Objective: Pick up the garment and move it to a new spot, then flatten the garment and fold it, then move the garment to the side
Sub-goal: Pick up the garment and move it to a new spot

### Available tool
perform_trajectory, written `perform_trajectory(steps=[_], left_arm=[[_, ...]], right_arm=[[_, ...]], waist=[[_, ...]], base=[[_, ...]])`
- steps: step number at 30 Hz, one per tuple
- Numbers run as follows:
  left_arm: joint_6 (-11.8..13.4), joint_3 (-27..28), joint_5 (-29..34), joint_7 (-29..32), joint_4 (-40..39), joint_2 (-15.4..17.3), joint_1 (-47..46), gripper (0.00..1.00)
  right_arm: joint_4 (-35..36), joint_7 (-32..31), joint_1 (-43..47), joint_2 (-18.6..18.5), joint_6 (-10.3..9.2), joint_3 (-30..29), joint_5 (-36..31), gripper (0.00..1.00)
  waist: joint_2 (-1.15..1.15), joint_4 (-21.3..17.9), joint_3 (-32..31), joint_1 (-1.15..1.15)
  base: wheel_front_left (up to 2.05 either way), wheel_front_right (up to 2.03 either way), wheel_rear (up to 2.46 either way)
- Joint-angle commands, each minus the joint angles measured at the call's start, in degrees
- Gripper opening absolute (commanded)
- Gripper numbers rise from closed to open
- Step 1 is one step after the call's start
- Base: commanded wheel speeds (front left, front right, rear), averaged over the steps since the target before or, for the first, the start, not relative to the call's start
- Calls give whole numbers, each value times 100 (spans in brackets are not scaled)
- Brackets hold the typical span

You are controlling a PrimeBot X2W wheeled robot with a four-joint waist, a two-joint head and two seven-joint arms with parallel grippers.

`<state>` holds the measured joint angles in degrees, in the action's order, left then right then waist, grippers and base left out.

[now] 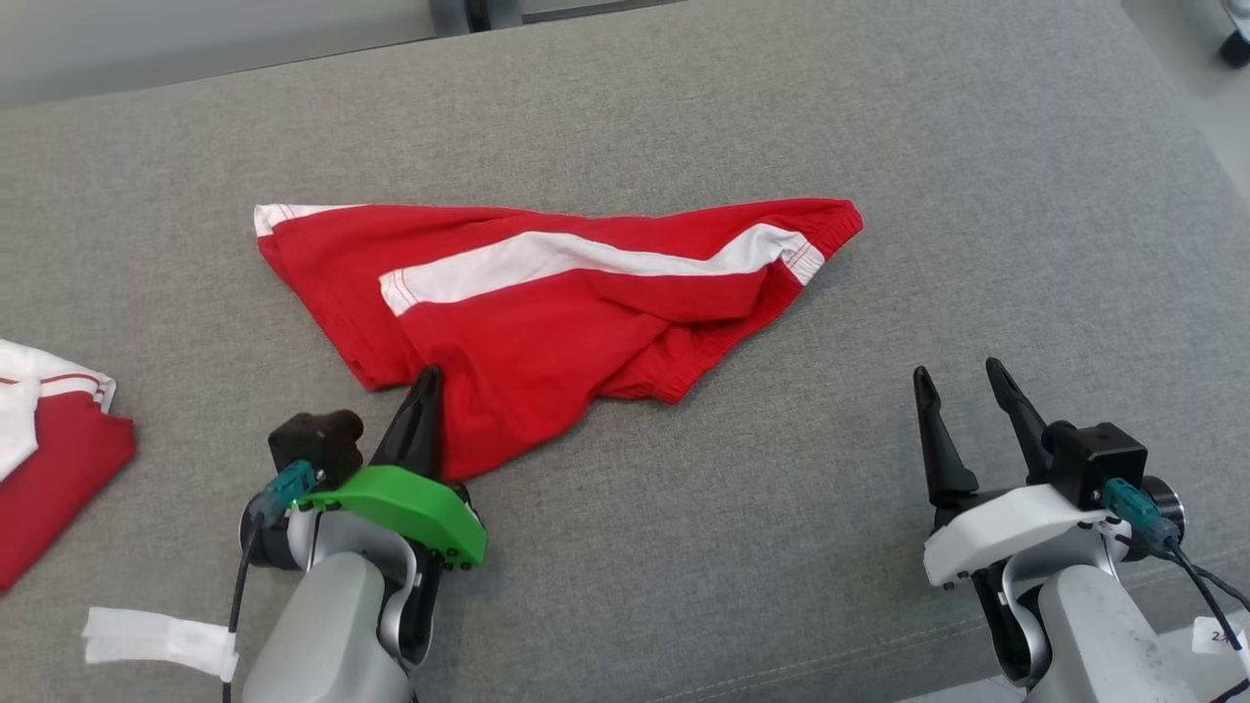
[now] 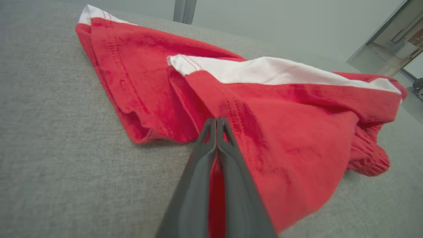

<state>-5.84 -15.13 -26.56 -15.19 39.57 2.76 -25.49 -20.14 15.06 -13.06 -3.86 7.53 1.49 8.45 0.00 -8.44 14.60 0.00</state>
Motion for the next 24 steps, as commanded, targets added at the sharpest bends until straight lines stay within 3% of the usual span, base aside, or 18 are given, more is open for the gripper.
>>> perform_trajectory(steps=[1, 6, 24], left_arm=[[-38, -4, 16, 6, -26, 27, 171, 0], [-107, -72, 126, 6, -41, 28, 412, 0], [-162, 257, 1156, 6, -279, 194, 1435, 0]], right_arm=[[-25, 18, 79, 10, -8, -19, 23, 100], [-91, 19, 158, 34, -8, -11, 59, 100], [-299, 18, 648, 76, -8, -111, 157, 100]], waist=[[0, 165, -144, 0], [0, 409, -327, 0], [0, 713, -1158, 0]], base=[[0, 0, 0], [0, 0, 0], [0, 0, 0]])
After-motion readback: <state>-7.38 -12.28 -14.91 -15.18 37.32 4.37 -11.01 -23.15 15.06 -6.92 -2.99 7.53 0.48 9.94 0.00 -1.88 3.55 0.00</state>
